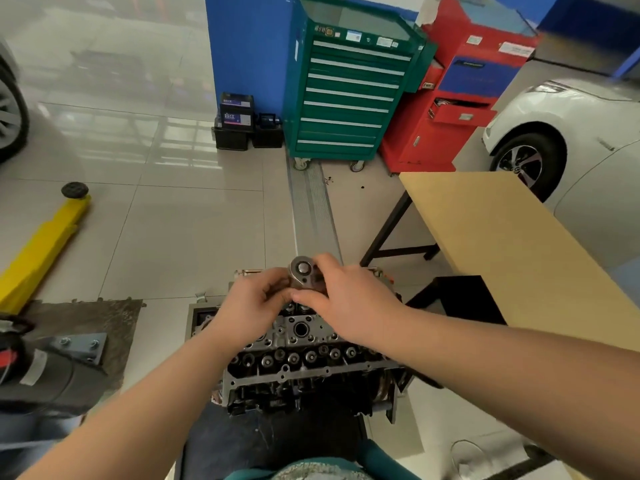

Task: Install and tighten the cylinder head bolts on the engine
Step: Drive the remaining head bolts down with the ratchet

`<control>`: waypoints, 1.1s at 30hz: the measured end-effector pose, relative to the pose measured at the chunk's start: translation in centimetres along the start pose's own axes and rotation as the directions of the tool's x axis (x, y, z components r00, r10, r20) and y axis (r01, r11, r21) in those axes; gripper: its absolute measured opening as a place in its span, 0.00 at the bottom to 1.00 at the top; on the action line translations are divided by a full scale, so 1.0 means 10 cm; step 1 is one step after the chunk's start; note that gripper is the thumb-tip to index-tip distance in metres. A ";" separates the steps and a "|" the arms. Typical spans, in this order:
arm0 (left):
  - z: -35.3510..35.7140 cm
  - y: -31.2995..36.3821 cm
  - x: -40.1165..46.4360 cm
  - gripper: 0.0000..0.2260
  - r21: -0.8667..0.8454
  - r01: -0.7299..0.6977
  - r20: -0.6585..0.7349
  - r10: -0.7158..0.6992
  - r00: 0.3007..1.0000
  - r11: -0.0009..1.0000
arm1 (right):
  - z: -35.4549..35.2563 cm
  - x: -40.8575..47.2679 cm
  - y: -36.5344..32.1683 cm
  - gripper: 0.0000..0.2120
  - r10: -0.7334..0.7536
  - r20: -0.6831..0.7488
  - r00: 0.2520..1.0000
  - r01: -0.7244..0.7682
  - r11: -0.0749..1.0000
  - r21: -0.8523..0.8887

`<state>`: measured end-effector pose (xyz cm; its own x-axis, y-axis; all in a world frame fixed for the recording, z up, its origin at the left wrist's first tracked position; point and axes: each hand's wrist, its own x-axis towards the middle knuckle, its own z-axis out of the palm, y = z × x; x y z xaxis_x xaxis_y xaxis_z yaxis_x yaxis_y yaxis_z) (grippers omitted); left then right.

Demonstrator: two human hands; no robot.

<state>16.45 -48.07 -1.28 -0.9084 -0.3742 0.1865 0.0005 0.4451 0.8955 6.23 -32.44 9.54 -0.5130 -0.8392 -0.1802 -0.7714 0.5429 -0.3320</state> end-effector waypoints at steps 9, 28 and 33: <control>0.11 0.10 -0.10 0.08 -0.092 0.142 -0.036 -0.146 0.989 0.986 | -0.48 0.44 0.23 0.28 -0.359 0.229 0.905 0.420 0.844 -0.333; 0.98 0.40 0.14 0.10 -0.255 0.293 -0.568 -0.388 0.726 0.921 | -0.58 0.95 0.61 0.24 -0.778 0.229 0.584 0.706 0.349 -0.617; 0.95 0.32 0.18 0.11 -0.211 0.342 -0.570 -0.400 0.718 0.916 | -0.49 0.97 0.66 0.30 -0.783 0.183 0.595 0.721 0.418 -0.553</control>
<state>10.82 -39.57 -1.89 -0.4137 -0.9104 0.0061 -0.2223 0.1075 0.9690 -5.64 -36.86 10.11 0.3679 -0.9297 -0.0172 -0.9004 -0.3608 0.2431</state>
